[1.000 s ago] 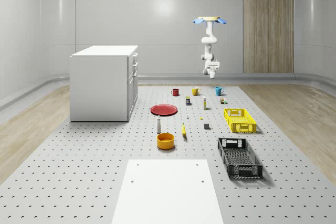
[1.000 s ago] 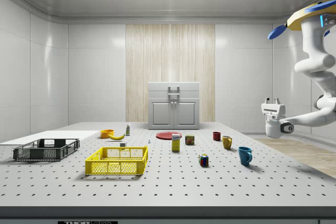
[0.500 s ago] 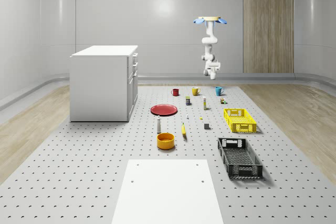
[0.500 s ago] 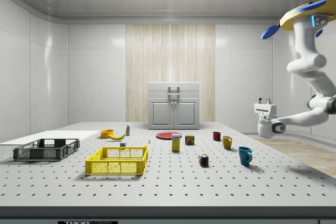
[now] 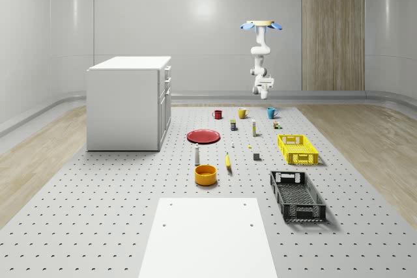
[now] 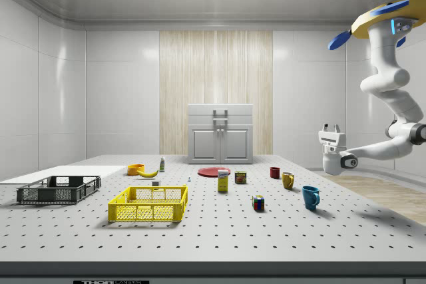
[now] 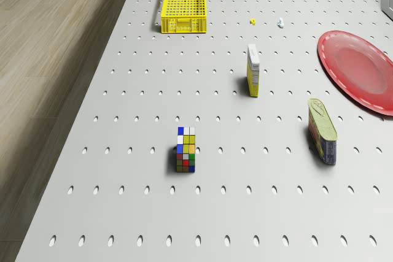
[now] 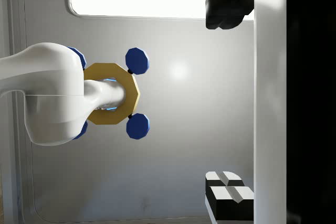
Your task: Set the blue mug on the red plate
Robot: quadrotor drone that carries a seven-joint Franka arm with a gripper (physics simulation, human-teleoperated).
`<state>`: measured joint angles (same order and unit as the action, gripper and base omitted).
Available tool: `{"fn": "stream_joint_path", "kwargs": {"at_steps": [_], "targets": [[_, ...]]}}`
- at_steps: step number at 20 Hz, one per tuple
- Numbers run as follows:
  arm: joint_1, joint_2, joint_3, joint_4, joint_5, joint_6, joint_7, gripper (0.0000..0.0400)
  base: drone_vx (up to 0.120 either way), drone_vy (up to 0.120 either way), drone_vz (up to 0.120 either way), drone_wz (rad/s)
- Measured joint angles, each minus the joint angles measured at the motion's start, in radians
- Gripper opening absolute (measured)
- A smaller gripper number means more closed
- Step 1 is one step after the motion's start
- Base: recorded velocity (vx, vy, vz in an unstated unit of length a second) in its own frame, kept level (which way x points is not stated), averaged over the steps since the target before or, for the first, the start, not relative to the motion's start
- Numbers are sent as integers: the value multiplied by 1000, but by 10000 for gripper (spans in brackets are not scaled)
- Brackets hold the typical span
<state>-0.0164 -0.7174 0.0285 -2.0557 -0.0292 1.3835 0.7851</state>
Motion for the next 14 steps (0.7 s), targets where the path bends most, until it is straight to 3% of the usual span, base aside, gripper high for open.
{"fn": "stream_joint_path", "kwargs": {"at_steps": [8, 14], "targets": [[-21, -6, 67, -10, -94, 7, 12, 400, 0, 0, -10, 0], [-69, -18, 218, -51, -309, 17, 43, 400, 0, 0, 0, 0]]}}
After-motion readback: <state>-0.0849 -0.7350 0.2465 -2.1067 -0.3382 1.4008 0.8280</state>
